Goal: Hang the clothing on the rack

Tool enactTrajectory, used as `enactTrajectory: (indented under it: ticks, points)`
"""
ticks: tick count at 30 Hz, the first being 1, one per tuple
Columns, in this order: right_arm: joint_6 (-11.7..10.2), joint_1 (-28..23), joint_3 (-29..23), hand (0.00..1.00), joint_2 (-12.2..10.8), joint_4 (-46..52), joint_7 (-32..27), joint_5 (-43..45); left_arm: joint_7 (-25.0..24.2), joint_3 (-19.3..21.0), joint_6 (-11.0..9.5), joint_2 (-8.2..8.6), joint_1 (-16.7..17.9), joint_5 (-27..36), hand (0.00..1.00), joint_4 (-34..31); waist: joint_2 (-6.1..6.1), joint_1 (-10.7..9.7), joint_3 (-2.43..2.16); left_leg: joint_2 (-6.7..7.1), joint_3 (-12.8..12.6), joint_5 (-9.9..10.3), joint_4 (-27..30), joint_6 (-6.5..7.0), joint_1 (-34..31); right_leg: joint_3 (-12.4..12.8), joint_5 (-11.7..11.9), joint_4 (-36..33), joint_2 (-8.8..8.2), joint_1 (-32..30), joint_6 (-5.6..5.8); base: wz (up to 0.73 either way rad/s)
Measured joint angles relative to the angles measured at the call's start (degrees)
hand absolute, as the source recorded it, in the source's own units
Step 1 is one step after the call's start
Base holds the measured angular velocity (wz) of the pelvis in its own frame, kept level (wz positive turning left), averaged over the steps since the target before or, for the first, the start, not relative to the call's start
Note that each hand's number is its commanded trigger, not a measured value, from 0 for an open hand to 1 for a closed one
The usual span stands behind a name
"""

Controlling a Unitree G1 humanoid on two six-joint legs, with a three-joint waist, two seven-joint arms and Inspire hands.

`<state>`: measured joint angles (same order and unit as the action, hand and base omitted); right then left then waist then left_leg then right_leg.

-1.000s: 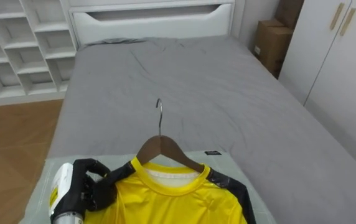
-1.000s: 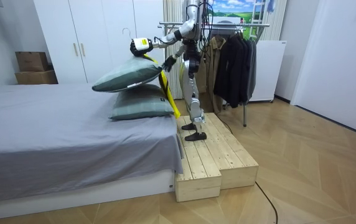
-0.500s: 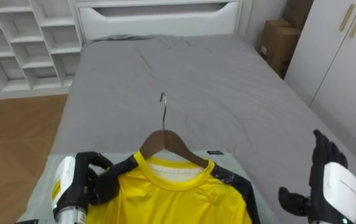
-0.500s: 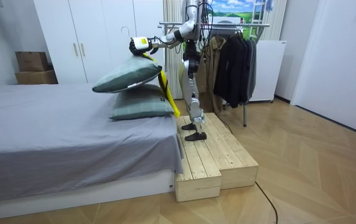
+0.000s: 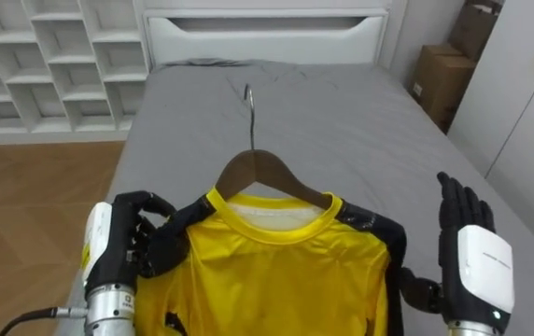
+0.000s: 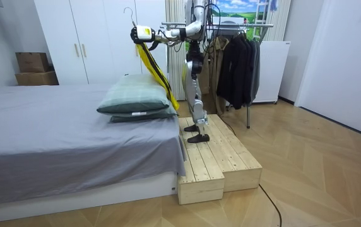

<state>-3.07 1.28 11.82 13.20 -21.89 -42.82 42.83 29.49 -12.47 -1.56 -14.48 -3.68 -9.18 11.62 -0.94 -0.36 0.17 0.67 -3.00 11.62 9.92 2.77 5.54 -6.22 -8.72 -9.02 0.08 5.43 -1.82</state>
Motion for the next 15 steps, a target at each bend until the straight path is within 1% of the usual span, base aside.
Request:
enactTrajectory:
  ticks: [4, 9, 15]
  points:
    - [0.17, 0.01, 1.14, 0.0, 0.52, 2.35, 2.33, 0.24, -0.19, 0.0, 0.82, 0.33, 0.0, 0.0, 1.0, 0.0, 0.01, 0.46, -0.01, -0.04, 0.07, -0.01, 0.51, -0.02, 0.01, -0.21, 0.0, 0.02, 0.0, 0.31, 0.0, 0.01]
    - [0.13, 0.01, 3.03, 0.0, 0.8, 2.91, 5.02, 0.25, -0.32, 0.04, 0.84, 0.31, -0.01, -0.02, 1.0, -0.01, 0.02, 0.87, -0.01, -0.01, 0.13, -0.01, 0.54, -0.02, -0.04, -0.38, 0.0, 0.16, -0.11, 0.33, 0.0, 0.0]
    - [-0.06, 0.01, 3.24, 0.0, 0.82, 2.91, 6.55, 0.25, -0.31, 0.15, 0.84, 0.26, -0.02, -0.04, 1.0, -0.01, 0.06, 0.85, 0.02, 0.0, 0.17, -0.01, 0.54, -0.01, -0.05, -0.38, 0.0, 0.19, -0.13, 0.34, 0.0, 0.0]
